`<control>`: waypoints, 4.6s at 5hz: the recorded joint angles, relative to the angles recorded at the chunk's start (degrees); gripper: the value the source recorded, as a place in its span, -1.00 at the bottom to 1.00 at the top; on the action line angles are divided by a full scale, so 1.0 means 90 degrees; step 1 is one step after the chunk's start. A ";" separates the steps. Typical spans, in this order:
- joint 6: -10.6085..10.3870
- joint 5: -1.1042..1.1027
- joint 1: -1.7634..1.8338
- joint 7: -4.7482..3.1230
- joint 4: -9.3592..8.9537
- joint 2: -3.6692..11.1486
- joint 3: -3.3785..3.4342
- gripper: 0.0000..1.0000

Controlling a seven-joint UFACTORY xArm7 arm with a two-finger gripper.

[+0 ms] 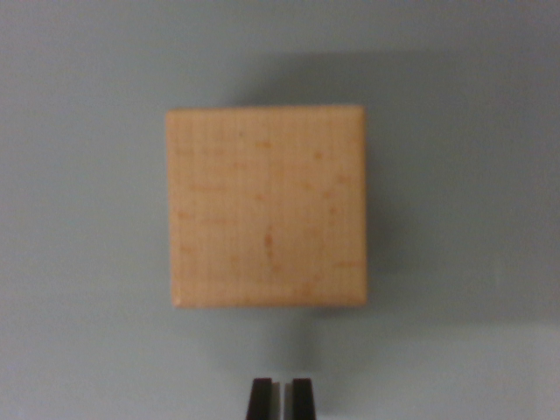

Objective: Push wooden cube

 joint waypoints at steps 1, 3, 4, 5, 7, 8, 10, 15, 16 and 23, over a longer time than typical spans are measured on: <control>0.0050 0.0002 0.0003 0.0014 0.0130 0.0080 0.0006 1.00; 0.0118 0.0004 0.0007 0.0032 0.0305 0.0187 0.0015 1.00; 0.0118 0.0004 0.0007 0.0032 0.0305 0.0187 0.0015 1.00; 0.0201 0.0006 0.0011 0.0055 0.0519 0.0318 0.0026 1.00; 0.0296 0.0009 0.0017 0.0081 0.0764 0.0467 0.0038 1.00; 0.0296 0.0009 0.0017 0.0081 0.0764 0.0467 0.0038 1.00; 0.0400 0.0012 0.0022 0.0109 0.1034 0.0632 0.0051 1.00; 0.0738 0.0023 0.0041 0.0201 0.1906 0.1166 0.0094 1.00; 0.0738 0.0023 0.0041 0.0201 0.1906 0.1166 0.0094 1.00; 0.1169 0.0036 0.0065 0.0318 0.3019 0.1847 0.0150 1.00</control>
